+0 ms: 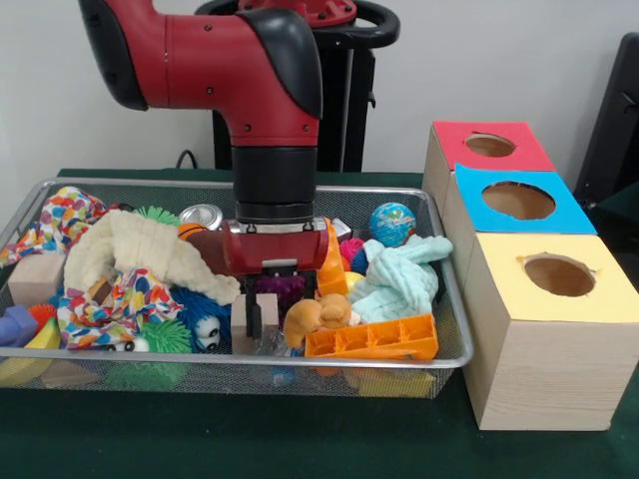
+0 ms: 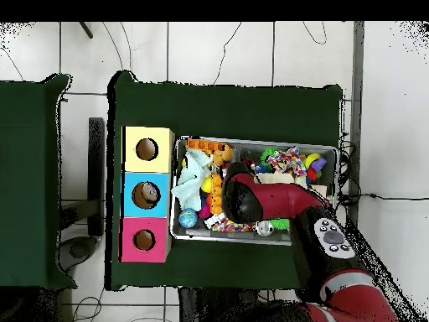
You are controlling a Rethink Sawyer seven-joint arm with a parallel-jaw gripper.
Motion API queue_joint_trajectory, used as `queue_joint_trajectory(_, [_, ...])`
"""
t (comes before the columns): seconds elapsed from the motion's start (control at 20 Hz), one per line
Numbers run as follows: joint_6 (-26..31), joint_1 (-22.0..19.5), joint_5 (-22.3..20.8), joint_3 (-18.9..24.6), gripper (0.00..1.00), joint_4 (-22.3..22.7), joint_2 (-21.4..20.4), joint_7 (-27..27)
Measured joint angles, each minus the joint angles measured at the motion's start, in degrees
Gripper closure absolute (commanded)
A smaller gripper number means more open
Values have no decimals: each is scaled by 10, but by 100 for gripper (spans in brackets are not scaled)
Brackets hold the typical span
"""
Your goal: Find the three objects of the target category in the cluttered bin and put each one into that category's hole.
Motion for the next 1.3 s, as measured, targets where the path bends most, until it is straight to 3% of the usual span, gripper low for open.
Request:
queue_joint_trajectory(0.1, [0,24,0,-25,0,-10,1,0])
queue_joint_trajectory(0.7, [0,67,0,-78,0,-40,12,0])
queue_joint_trajectory(1.3, [0,24,0,-63,0,-50,37,0])
